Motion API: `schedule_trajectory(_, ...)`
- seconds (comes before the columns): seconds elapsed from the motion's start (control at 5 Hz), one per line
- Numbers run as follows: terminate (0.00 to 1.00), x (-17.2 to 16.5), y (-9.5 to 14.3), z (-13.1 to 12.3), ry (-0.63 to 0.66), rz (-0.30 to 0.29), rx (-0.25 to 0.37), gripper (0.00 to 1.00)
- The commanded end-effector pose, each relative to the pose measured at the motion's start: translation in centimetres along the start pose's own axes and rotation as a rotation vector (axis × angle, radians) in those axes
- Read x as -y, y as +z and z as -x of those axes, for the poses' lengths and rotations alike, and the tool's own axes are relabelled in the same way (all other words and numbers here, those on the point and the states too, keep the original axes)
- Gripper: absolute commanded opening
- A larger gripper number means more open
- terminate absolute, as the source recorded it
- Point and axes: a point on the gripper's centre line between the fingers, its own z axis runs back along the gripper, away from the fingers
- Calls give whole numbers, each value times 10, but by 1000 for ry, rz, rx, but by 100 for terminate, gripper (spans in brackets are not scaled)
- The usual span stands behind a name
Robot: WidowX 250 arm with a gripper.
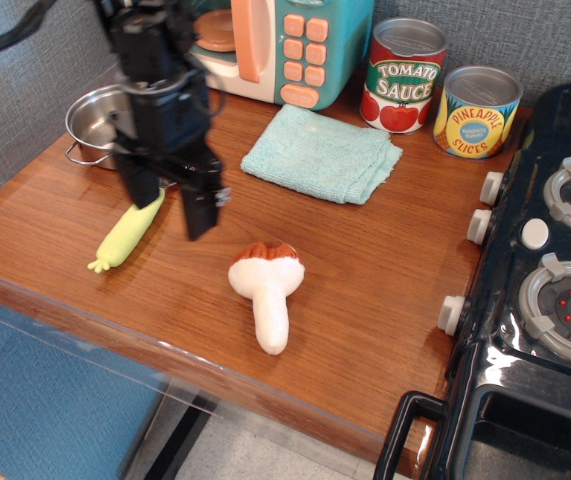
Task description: Place the mushroom on the blue cloth.
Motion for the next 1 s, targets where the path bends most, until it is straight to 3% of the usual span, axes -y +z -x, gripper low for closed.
schedule_trajectory(0.0,0,46,13,-16,-21,18,61,100)
schedule_trajectory(0.4,0,71,-24,-11,7,46,-19,100)
schedule_trajectory(0.6,0,74,-36,-7,4,15,-53,100)
schedule_trajectory(0.8,0,70,-26,-9,-7,4,-39,0)
